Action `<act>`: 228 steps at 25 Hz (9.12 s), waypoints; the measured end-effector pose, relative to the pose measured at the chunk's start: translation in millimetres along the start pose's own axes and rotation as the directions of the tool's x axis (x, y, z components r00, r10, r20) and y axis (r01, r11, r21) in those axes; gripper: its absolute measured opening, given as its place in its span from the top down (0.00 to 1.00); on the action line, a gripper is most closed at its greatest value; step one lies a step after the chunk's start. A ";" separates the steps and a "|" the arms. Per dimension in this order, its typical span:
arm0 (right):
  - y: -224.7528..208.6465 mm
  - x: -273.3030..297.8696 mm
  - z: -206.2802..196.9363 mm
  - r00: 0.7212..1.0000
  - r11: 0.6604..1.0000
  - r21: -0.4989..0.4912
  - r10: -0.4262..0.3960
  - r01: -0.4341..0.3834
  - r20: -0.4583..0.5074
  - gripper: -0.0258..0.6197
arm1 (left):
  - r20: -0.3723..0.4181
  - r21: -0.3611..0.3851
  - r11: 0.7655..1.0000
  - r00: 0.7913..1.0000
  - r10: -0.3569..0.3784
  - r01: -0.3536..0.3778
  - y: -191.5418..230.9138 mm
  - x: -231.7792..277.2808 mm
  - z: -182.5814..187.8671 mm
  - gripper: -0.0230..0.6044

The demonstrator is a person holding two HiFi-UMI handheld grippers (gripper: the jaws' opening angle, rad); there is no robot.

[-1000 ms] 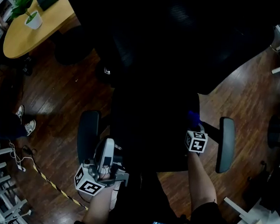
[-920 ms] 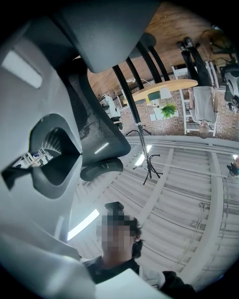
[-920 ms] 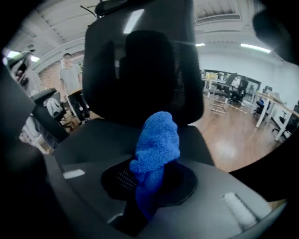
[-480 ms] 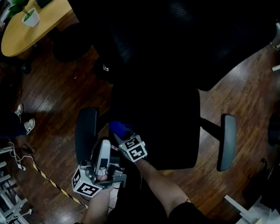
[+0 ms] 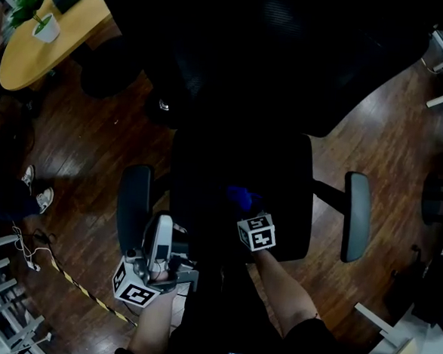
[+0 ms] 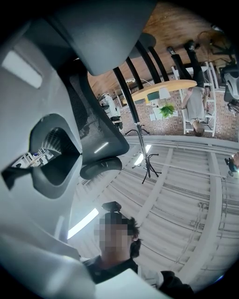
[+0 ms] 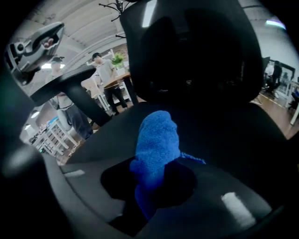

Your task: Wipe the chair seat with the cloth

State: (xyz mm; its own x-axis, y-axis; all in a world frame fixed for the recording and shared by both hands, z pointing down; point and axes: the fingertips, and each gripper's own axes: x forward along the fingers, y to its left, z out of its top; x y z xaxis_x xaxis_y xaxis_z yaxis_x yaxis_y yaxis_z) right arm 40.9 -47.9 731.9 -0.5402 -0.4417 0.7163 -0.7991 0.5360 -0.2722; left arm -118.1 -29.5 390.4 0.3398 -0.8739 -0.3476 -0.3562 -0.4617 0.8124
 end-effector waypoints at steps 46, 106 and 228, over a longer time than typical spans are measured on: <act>73.3 -31.6 -71.7 0.995 0.996 0.016 0.091 -0.090 -0.041 0.84 | 0.017 -0.011 1.000 1.000 0.013 -0.013 -0.2 -8.0 1.4 0.96; -263.8 -32.1 118.6 0.884 0.885 -0.030 -0.462 0.465 0.071 0.84 | 0.051 -0.005 0.999 0.998 0.043 -0.043 32.1 -12.5 -14.9 0.96; 83.7 -5.5 -30.9 0.997 0.994 -0.083 0.072 -0.071 0.020 0.84 | 0.079 -0.035 0.999 0.997 0.019 -0.016 -3.9 -39.8 -5.1 0.96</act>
State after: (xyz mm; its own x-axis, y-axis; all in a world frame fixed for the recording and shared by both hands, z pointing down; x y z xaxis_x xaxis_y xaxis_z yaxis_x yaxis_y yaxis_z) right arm -14.9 21.5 725.0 -0.6018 -0.4160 0.6817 -0.7343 0.6240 -0.2675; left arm -125.8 7.8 403.5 0.2634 -0.8916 -0.3682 -0.3311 -0.4421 0.8336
